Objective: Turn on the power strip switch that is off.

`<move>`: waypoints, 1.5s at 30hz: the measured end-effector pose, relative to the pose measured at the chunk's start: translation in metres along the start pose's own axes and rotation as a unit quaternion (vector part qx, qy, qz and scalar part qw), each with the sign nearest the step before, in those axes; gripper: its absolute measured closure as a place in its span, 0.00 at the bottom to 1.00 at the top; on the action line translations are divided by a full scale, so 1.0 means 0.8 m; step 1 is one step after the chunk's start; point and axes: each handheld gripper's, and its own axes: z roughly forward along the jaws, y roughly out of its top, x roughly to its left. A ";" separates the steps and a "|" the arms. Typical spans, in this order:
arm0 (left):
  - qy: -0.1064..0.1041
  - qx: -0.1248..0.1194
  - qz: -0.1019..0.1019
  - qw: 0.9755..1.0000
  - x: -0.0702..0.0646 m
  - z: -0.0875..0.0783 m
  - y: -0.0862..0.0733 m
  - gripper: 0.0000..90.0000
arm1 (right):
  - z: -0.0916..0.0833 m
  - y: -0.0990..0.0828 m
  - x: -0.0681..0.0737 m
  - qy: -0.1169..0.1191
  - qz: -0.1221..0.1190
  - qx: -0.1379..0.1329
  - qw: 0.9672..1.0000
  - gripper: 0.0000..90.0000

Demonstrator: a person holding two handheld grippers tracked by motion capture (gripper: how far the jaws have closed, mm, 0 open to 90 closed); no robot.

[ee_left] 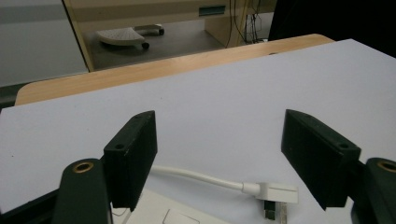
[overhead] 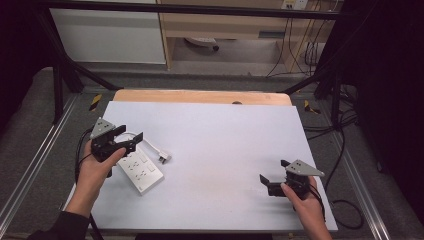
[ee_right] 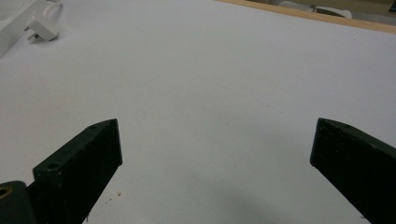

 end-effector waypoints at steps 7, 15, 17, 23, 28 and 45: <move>0.000 0.013 0.003 1.000 0.003 0.004 -0.005 0.31 | 0.000 0.000 0.000 0.000 0.000 0.001 1.000 0.03; 0.000 0.026 0.008 1.000 0.005 0.007 -0.007 0.34 | 0.000 0.000 0.000 0.000 0.000 0.002 1.000 0.03; 0.000 0.033 0.009 0.999 0.006 0.008 -0.008 0.35 | 0.001 0.000 0.000 0.001 0.000 0.002 1.000 0.03; 0.005 0.048 0.019 0.999 0.007 0.011 -0.011 0.42 | 0.001 0.000 0.000 0.001 0.000 0.002 1.000 0.03; 0.008 0.059 0.026 0.998 0.009 0.014 -0.016 0.49 | 0.000 0.000 0.000 0.001 0.000 0.003 1.000 0.03; 0.007 0.075 0.032 0.997 0.014 0.017 -0.029 0.66 | 0.001 -0.001 0.000 0.001 -0.001 0.004 1.000 0.03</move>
